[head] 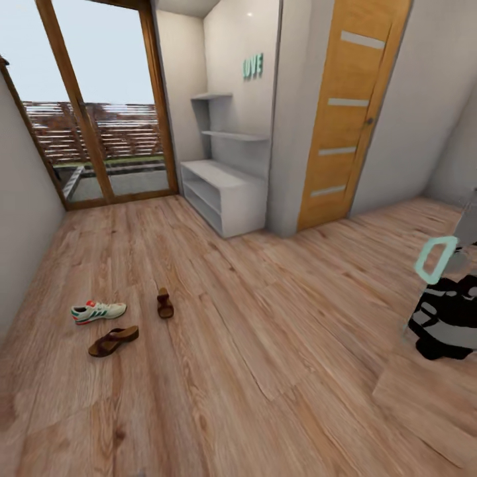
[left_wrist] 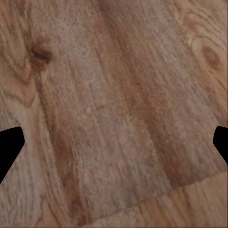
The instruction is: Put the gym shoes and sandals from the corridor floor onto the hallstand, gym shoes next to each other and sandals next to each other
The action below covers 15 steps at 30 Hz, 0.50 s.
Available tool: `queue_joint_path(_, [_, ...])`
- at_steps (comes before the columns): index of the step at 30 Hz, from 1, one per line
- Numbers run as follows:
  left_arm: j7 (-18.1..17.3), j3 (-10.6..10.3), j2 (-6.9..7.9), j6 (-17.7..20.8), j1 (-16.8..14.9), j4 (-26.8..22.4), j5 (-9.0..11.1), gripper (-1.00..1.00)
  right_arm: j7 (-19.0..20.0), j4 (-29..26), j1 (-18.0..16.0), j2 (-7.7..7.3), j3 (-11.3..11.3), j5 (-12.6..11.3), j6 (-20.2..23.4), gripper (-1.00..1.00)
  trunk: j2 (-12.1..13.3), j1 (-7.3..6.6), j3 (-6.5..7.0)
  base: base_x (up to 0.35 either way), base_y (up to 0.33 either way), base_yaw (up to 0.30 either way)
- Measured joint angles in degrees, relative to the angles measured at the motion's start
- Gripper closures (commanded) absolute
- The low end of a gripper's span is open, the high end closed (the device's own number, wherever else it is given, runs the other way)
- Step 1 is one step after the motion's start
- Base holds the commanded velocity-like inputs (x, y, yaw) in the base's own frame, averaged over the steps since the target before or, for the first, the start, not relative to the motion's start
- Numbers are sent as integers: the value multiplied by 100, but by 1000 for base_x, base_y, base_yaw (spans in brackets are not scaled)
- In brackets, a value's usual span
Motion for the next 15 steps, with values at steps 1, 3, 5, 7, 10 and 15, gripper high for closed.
queue_joint_path(1, [0, 0, 1, 0, -1, 1, -1, -100, 0, 0, 1, 0, 0, 0, 0, -100, 0, 0, -2, 312, 102, 274])
queue_joint_path(3, [0, 0, 1, -2, -2, -1, 0, -100, 0, 0, 0, 0, 0, -1, 0, -100, 0, 0, -7, 312, 101, 274])
queue_joint_path(5, [0, 0, -2, -4, -4, 0, 0, -100, 0, 0, 0, 0, 0, -1, 0, -100, 0, 0, -11, 313, 102, 274])
queue_joint_path(7, [0, 0, 1, -2, -2, 3, -1, -100, 0, 0, -1, 0, 0, 0, 0, -100, 0, 0, -16, 313, 107, 274])
queue_joint_path(10, [0, 0, 0, -2, 0, 2, -1, -100, 0, 0, 0, 0, 0, 1, 0, -100, 0, 0, -22, 313, 109, 274])
queue_joint_path(15, [0, 0, 1, -2, -2, 3, -2, -100, 0, 0, 0, 0, 0, 0, 0, -100, 0, 0, -34, 313, 110, 274])
